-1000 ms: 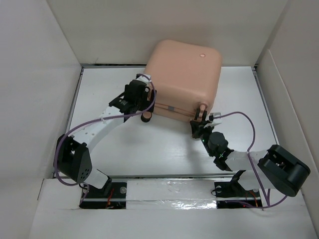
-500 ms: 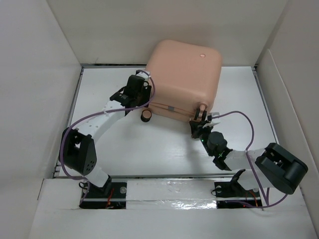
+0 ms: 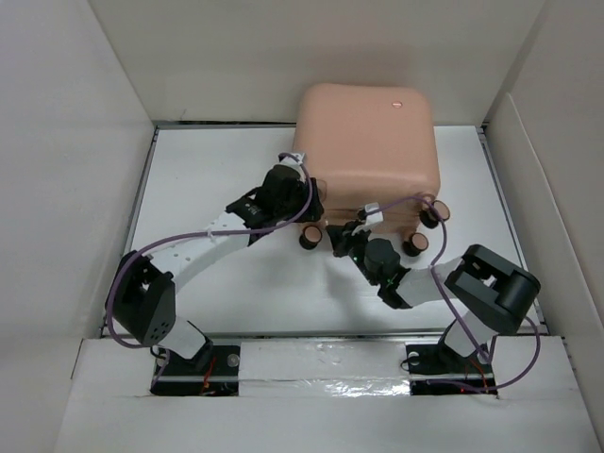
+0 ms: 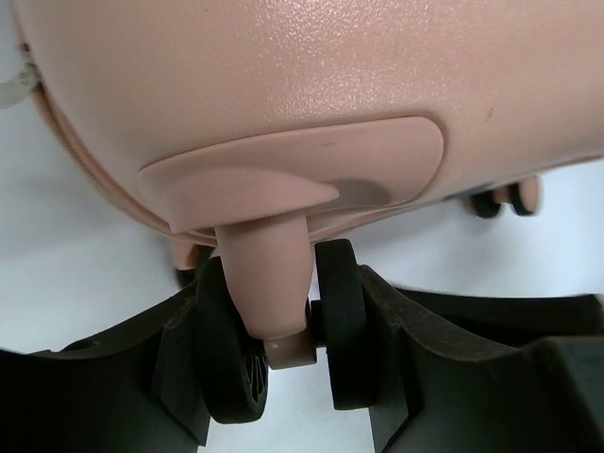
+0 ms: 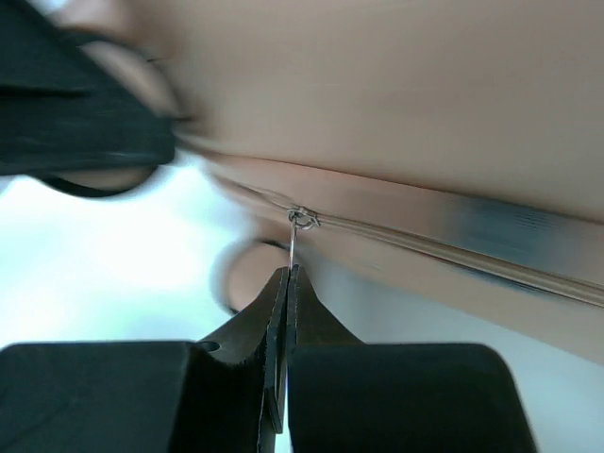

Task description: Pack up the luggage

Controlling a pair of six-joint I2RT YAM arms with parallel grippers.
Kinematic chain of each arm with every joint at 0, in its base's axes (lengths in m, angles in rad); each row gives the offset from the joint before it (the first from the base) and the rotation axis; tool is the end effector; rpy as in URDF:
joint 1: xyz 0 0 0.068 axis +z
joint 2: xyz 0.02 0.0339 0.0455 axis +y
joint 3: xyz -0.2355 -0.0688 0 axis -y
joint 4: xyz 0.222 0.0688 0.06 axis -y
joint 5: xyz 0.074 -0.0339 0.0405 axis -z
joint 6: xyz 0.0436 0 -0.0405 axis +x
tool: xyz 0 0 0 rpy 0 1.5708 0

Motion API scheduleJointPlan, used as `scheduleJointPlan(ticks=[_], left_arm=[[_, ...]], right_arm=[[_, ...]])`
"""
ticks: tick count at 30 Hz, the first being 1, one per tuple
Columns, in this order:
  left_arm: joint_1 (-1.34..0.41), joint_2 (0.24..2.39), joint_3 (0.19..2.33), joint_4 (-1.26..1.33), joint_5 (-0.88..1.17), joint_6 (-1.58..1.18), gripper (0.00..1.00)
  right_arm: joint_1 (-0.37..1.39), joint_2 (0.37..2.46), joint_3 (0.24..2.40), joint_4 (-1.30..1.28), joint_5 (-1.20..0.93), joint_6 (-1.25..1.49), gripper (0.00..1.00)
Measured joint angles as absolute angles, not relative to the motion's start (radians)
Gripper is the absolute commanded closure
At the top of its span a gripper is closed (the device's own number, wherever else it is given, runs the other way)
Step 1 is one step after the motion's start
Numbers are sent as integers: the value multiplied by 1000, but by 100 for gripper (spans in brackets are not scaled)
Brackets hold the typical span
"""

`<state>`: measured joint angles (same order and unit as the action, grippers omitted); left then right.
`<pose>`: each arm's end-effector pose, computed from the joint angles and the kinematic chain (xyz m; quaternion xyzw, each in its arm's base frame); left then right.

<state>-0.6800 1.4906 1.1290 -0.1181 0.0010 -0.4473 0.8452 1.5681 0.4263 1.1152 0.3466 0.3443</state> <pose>0.2599 -0.2103 0.2716 0.0995 0.8490 -0.2776 0.4384 0.1977 0.2006 0.1690 -0.0584 0.7135 0.2827 0.6384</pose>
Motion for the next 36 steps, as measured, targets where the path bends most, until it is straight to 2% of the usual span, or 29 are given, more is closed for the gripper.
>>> scheduleJointPlan(ticks=[7,16,17,18,19,22,25,31,36], left_arm=[[-729,1393,962,70,117,-676,100],[-702,1180,702,261,16,-785,100],[-703,1166,678,286,12,-802,100],[-704,1154,661,305,10,-817,100],[-707,1145,649,316,10,-830,100],[-733,1132,628,333,25,-874,100],[-758,1132,628,333,50,-911,100],[-767,1151,628,355,78,-948,100],[-772,1178,607,435,105,-1003,91]], right_arm=[[906,1696,537,1152,218,411,100],[943,1926,636,1390,109,508,100],[944,1930,633,1400,98,505,98],[944,1925,626,1402,84,506,89],[944,1915,612,1404,70,511,69],[951,1845,552,1379,-15,585,42],[966,1722,464,1327,-51,609,28],[990,1423,351,1132,31,566,27],[996,1221,273,922,121,511,20]])
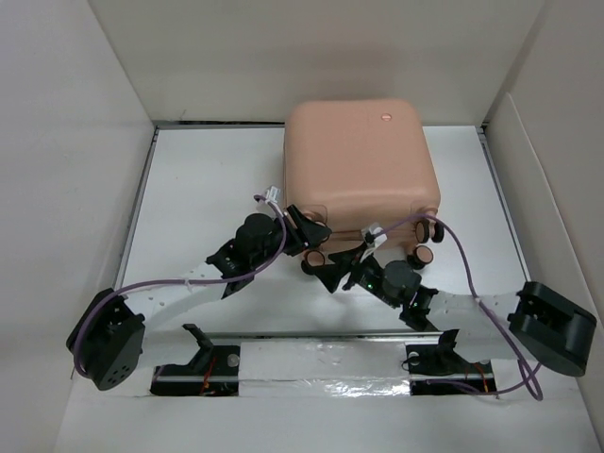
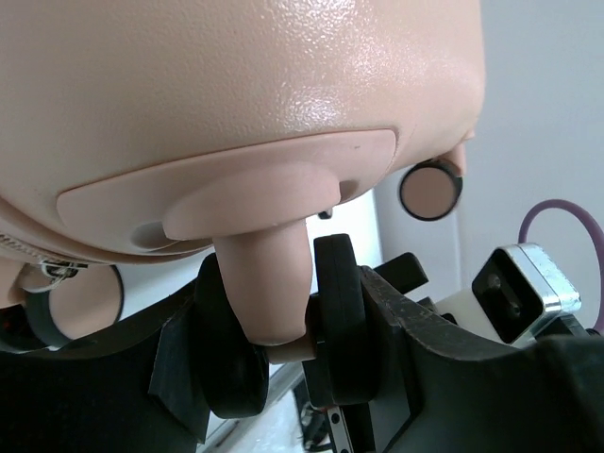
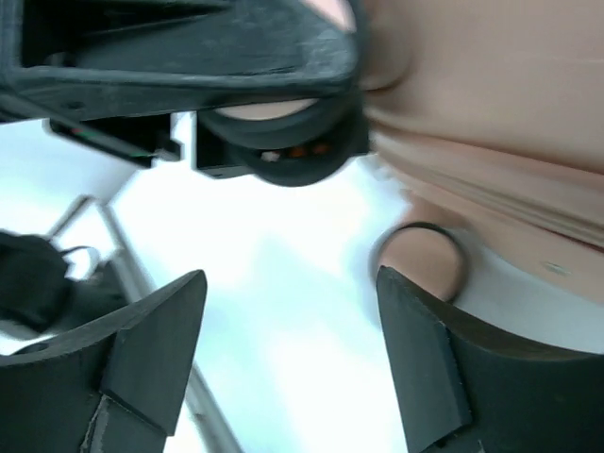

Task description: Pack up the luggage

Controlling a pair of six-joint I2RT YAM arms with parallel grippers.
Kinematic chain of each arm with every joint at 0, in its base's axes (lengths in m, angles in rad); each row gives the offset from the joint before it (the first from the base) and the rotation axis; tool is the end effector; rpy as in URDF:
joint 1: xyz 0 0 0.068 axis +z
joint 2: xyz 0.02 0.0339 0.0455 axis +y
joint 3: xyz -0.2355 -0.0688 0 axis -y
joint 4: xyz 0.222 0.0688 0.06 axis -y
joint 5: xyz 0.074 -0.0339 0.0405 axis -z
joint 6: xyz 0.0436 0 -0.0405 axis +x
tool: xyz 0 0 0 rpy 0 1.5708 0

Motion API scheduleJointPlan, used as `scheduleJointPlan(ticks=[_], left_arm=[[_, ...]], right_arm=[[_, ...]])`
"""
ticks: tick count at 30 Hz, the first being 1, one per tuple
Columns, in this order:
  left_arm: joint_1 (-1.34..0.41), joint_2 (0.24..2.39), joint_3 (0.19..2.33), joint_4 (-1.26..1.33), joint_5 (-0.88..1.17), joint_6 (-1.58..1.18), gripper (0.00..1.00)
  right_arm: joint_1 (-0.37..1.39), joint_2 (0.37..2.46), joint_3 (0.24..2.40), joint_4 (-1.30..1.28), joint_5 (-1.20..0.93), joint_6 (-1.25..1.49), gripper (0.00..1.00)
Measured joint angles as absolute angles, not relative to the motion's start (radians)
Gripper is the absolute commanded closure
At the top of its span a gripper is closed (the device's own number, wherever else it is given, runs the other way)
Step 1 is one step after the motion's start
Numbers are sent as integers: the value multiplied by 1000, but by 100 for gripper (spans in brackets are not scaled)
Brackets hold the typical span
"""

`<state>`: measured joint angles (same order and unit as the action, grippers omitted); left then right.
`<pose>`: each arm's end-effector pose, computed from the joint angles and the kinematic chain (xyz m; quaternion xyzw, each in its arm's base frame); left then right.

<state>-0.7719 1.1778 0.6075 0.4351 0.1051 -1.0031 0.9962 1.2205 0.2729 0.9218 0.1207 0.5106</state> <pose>0.1870 -0.1884 0.2459 -0.0524 0.7512 -0.5343 0.3840 0.1320 0.1942 0.1864 -0.1310 0.7040 0.4451 0.5377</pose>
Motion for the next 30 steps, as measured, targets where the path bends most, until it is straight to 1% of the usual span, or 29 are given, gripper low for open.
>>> scheduleJointPlan(ticks=[1,4,7,9,10,17,21,22,25,27,30], left_arm=[[-772,1182,599,459,110,-1016,89],[-773,1190,587,497,122,-1050,86],[-777,1191,582,511,123,-1071,77],[-778,1192,578,518,123,-1081,73],[-778,1192,575,524,123,-1084,69],[-778,1192,561,556,129,-1118,60],[-775,1202,530,629,147,-1151,60],[-773,1207,523,648,153,-1160,60],[-764,1215,504,700,171,-1191,59],[-757,1215,489,729,171,-1207,59],[-752,1214,474,756,164,-1216,57]], right_arm=[[997,1192,276,883,136,494,18],[1000,1122,293,794,173,450,15],[1003,1072,318,741,210,416,12],[1004,1055,340,722,233,395,12],[1004,1055,355,715,242,386,12],[1010,1170,473,703,278,340,14],[1010,1273,496,741,301,336,14],[1013,1292,499,757,303,342,15],[1024,1323,500,815,322,342,25],[1029,1343,500,849,348,343,28],[1036,1369,500,893,377,336,28]])
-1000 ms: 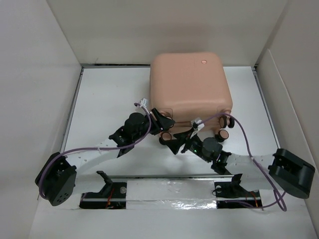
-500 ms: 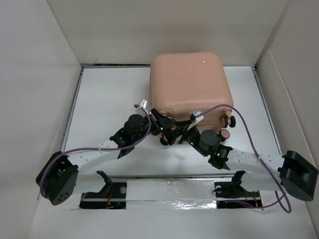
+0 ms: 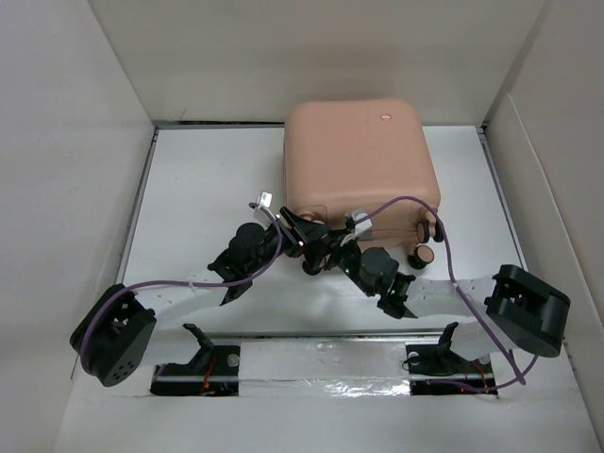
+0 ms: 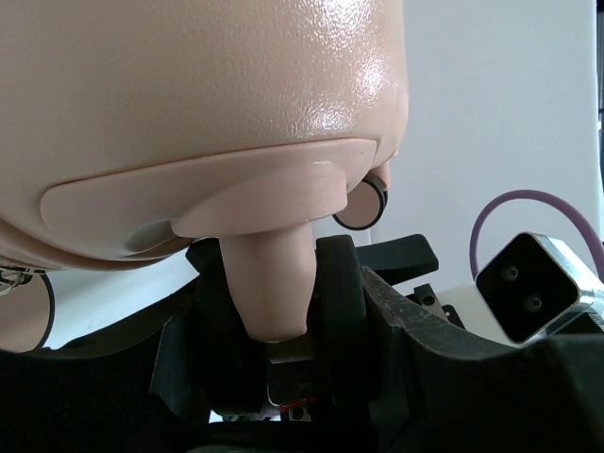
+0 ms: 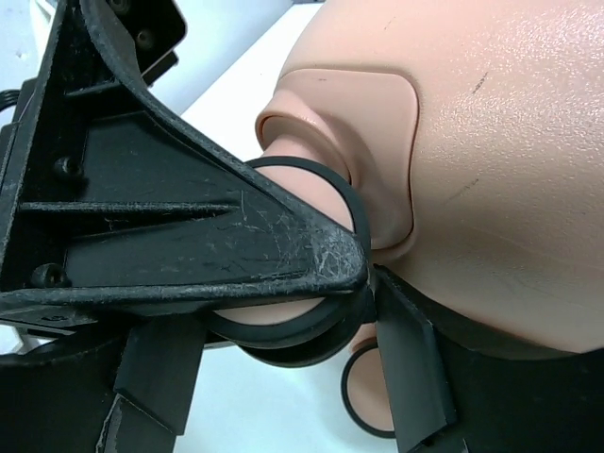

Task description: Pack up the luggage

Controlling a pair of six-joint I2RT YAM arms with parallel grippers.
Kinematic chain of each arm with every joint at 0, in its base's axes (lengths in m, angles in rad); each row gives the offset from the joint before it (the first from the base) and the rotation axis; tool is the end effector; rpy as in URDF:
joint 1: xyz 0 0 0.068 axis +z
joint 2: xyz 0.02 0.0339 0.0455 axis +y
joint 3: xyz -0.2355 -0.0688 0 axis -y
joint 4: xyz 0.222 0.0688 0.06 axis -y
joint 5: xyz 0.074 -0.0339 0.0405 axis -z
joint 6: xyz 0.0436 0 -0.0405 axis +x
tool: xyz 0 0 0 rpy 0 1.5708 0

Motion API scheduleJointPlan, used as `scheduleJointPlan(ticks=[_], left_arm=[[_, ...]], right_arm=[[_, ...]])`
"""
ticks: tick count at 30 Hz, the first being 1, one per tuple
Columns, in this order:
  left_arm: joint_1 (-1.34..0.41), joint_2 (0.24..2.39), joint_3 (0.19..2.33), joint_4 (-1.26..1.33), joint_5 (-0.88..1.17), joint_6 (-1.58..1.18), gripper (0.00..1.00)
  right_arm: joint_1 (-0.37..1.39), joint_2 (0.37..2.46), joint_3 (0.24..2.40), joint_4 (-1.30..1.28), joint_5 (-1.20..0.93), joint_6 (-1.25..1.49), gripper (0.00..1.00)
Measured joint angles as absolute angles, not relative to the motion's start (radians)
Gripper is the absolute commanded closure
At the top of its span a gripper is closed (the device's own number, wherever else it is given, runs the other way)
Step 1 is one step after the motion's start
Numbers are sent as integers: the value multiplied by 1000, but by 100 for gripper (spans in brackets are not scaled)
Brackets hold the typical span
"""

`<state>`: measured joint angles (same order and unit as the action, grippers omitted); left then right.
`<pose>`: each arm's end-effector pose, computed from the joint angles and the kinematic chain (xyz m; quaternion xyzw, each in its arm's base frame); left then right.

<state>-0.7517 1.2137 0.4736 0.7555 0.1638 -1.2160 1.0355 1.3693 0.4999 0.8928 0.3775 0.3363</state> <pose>0.1844 -0.1821 0.2305 -0.1042 0.6939 -0.6231 0.3455 0.1548 0.2296 0.2160 -0.1090 0.6908 0.3436 0.6268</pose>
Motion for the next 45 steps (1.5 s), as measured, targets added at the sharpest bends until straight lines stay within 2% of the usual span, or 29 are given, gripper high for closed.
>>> scheduleJointPlan(ticks=[3,4,5,9,11,16,18,19,20,21,23,24,31,32,33,36,45], left_arm=[[-751,1199,466,751,148,-1211,48],[-751,1190,466,743,146,-1202,45],[-752,1179,466,735,146,-1185,37],[-758,1126,466,696,150,-1119,22],[-760,1093,468,655,141,-1090,17],[-754,994,527,433,94,-957,13],[-744,939,554,336,56,-904,18],[-738,912,565,305,28,-884,26],[-731,878,571,274,-4,-863,56],[-726,839,572,252,-36,-851,71],[-718,770,564,219,-98,-821,96],[-717,745,549,219,-120,-813,100],[-795,766,344,284,-199,-740,100],[-820,782,315,298,-213,-724,90],[-841,794,293,311,-222,-704,84],[-858,857,281,383,-244,-655,73],[-858,1075,345,581,-259,-537,71]], right_arm=[[1046,1391,500,929,400,336,28],[1049,1401,500,944,406,337,42],[1049,1410,501,958,416,339,52],[1050,1427,503,989,431,361,73],[1050,1433,503,997,432,361,77],[1050,1429,503,995,434,361,81],[1050,1423,503,983,436,353,81],[1050,1420,503,976,437,348,82],[1050,1417,503,972,437,343,82],[1050,1414,503,969,437,340,82],[1050,1412,503,965,437,336,82],[1050,1412,503,965,437,334,82],[1049,1395,503,940,437,328,82],[1049,1391,503,934,437,328,82],[1049,1386,503,925,436,327,82],[1048,1372,503,904,435,322,82],[1048,1365,503,891,433,316,83]])
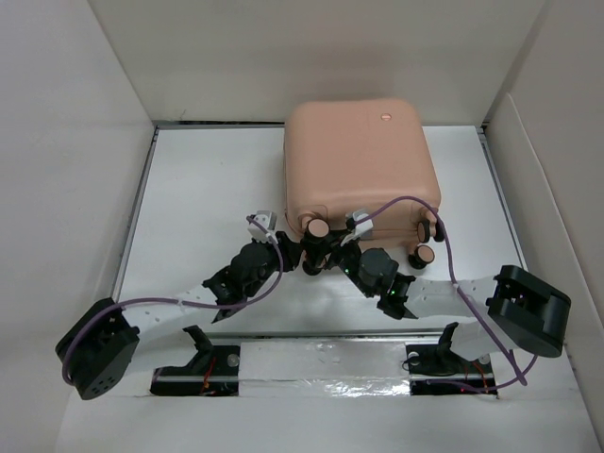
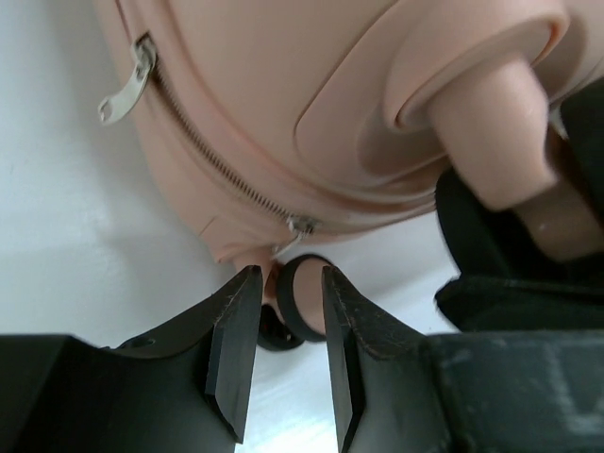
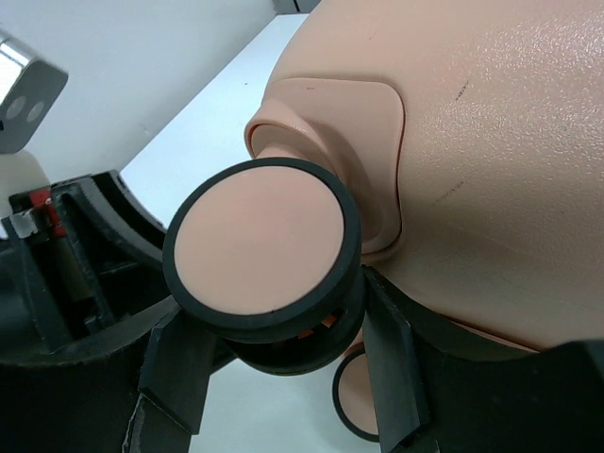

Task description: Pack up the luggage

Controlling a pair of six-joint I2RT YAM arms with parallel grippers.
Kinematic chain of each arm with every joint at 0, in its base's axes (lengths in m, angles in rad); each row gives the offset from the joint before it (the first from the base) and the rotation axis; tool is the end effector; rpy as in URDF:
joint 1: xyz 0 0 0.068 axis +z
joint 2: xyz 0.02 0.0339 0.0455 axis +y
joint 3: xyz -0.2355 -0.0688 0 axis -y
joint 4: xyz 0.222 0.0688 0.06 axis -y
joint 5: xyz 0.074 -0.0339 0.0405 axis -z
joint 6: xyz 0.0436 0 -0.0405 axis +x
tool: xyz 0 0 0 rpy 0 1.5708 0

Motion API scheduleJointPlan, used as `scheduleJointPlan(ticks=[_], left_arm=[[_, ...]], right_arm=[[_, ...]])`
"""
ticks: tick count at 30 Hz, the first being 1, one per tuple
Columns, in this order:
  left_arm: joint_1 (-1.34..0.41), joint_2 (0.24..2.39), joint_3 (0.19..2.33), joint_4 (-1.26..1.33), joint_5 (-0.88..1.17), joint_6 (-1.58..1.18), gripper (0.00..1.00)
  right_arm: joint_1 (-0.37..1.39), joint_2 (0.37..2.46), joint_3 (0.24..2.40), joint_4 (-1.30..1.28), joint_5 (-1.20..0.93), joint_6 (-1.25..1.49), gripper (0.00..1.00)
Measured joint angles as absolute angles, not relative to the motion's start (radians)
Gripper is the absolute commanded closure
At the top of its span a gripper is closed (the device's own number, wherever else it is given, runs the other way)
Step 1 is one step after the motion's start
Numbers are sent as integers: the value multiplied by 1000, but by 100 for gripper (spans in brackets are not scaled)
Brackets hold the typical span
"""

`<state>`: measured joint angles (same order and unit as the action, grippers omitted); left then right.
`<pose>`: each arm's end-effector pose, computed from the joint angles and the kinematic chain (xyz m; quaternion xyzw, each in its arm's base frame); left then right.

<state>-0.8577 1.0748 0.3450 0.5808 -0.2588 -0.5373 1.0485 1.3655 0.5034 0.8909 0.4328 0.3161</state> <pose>0.1578 -0.1653 0.2001 0.0367 0.7553 -0.3407 0.5587 0.1533 0.2297 0.2178 -0.0999 0.6906 0.3256 0.6380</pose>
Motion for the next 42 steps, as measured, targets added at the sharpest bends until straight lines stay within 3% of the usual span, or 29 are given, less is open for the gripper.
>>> scheduleJointPlan(ticks=[12,16,18,19,21,28,42], left_arm=[[-858,1215,411,677,-263,-479,74],[-856,1229,420,677,-270,-470,81],[-856,1238,422,680,-270,-468,99],[-856,1243,423,680,-269,-468,100],[-857,1251,423,679,-264,-464,100],[-857,1246,423,672,-276,-453,100],[-731,1198,407,654,-327,-481,100]], right_arm=[[1047,1365,504,890,429,310,83],[1043,1365,504,890,429,310,82],[1040,1365,504,891,430,310,83],[1040,1365,504,891,430,310,82],[1040,1364,504,890,430,310,82],[1040,1349,504,873,430,304,100],[1040,1202,442,758,385,278,100]])
